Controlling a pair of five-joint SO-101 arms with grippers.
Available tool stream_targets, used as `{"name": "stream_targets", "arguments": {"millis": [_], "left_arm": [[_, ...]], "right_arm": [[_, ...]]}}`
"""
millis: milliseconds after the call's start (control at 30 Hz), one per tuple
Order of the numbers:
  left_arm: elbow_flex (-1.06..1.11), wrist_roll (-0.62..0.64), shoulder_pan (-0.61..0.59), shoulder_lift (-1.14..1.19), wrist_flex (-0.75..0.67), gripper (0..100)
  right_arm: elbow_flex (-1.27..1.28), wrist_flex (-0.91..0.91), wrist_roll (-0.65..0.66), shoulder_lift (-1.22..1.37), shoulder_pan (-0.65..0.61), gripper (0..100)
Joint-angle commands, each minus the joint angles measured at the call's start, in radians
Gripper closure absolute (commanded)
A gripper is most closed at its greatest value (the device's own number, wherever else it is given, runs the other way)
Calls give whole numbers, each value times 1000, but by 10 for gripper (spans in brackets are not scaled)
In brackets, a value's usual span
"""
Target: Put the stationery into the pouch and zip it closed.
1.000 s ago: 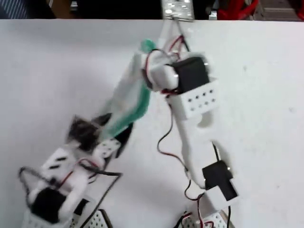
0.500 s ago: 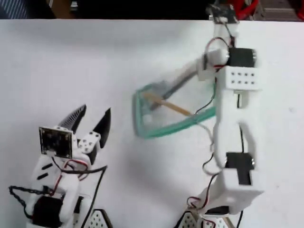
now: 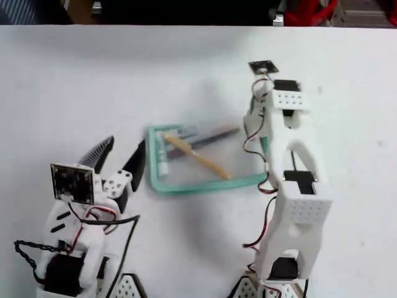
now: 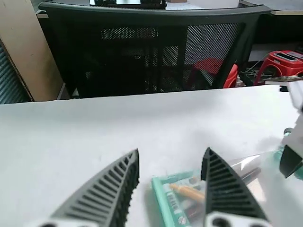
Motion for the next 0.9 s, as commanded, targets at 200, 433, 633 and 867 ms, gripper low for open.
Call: {"name": "stream_targets", "arguments": {"millis": [200,433,633,867], "left_arm": [[35,8,2,4,-64,782],[35,3,2,5,-64,783],[-5,-97,1,13,-26,859],[-252,-189,-8,377,112,866]], "right_arm": [[3,-2,-117,-2,-97,957],[3,145,-71,-165,-79,576],[5,278,17,-510,-41,682],[84,260,58,-730,104,986]]}}
